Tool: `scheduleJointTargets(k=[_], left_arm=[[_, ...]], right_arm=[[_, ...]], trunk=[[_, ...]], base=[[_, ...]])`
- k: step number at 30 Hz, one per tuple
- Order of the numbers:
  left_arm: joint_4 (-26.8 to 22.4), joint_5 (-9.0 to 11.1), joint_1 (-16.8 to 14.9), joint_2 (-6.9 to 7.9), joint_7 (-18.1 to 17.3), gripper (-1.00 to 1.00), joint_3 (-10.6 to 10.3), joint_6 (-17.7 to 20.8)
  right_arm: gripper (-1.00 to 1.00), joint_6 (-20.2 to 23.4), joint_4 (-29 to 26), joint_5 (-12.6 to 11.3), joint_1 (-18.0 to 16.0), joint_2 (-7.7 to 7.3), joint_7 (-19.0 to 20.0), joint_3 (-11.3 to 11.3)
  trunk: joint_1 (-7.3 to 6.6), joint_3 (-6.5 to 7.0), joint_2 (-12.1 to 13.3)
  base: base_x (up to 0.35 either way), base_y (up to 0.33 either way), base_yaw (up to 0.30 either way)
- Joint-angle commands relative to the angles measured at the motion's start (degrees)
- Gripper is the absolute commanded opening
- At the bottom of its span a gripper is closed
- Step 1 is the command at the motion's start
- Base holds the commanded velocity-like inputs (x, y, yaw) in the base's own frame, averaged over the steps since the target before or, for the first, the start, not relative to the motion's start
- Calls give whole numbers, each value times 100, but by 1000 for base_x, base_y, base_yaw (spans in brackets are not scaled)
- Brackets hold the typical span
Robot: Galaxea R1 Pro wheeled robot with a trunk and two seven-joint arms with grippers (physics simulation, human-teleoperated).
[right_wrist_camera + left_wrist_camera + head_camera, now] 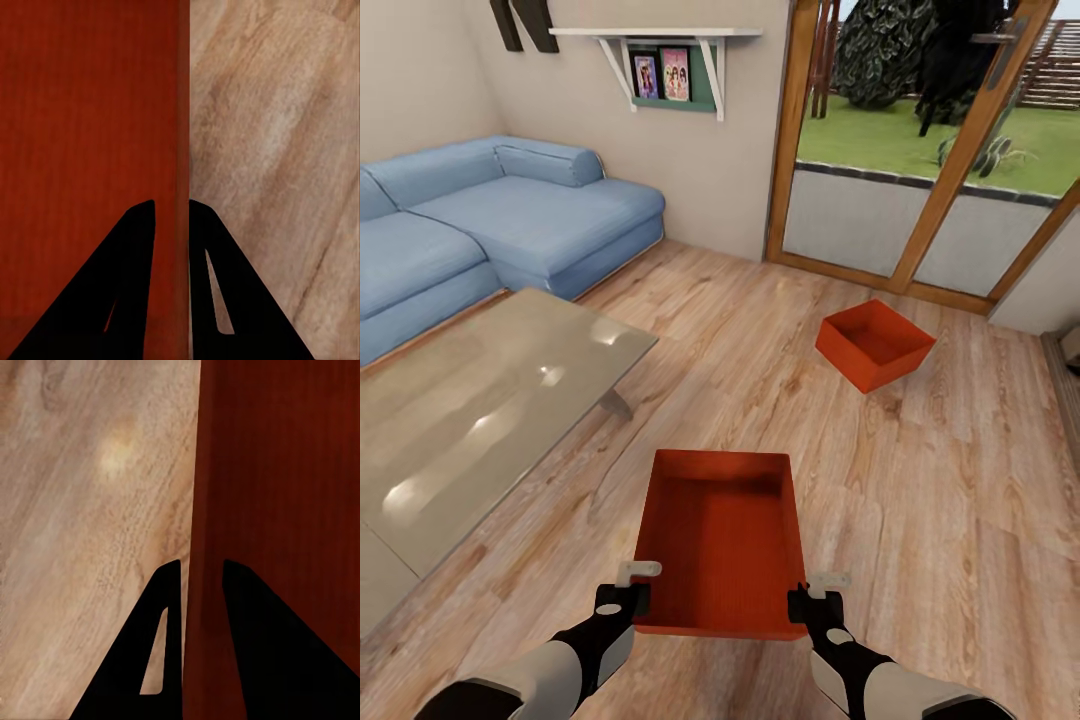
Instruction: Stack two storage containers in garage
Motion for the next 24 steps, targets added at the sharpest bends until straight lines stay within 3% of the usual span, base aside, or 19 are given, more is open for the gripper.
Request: scheduleJointTargets(k=[1,24], left_arm=[[11,80,-1,1,65,-100,128,-35],[11,98,-1,97,65,-100,146,-44]], right_arm=[[-100,3,-11,71,-5,9,0,-306],[-100,3,-11,72,-7,9,0,-306]], trunk=[[-23,15,40],[-528,428,962]], base=[[0,0,0],[0,0,0]])
